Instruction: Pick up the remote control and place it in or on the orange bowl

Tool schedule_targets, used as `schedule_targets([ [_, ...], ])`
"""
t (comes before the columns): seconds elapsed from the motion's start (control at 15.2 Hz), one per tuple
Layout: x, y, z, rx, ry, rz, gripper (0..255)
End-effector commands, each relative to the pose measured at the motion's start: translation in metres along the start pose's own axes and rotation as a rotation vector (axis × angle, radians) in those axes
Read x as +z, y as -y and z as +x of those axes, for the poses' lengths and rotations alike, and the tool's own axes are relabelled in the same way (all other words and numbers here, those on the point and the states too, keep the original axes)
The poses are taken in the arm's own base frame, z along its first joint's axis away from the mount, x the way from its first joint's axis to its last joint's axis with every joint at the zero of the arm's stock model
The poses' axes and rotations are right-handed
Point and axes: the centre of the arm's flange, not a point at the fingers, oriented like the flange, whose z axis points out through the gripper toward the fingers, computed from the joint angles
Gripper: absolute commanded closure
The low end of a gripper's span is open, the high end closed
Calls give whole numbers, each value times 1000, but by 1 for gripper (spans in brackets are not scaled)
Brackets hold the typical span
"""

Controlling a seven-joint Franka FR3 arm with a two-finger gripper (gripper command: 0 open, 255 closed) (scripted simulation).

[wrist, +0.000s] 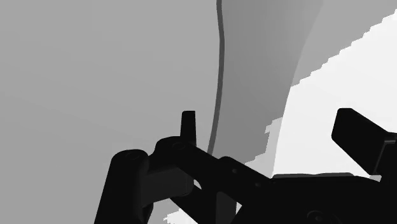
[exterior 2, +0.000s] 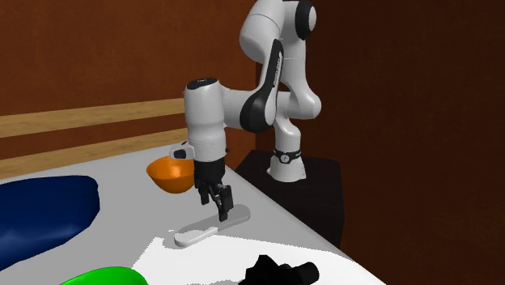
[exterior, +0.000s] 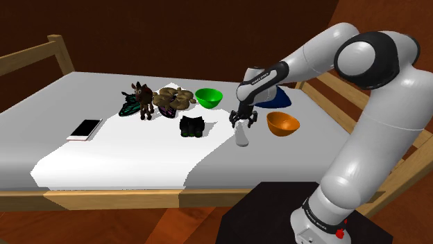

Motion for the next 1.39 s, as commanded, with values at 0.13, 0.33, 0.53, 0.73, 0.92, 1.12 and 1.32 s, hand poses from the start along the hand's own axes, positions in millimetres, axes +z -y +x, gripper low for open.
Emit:
schedule_targets([
  [0.13, 22, 0, 2, 4, -2, 0, 0],
  [0.33, 35, 0, 2, 4, -2, 0, 0],
  [0.53, 35, 0, 2, 4, -2, 0, 0],
  [0.73, 35, 0, 2, 4, -2, 0, 0],
  [0.92, 35, 0, 2, 4, -2, 0, 255],
  [1.12, 35, 0, 2, 4, -2, 0, 255],
  [1.32, 35, 0, 2, 4, -2, 0, 255],
])
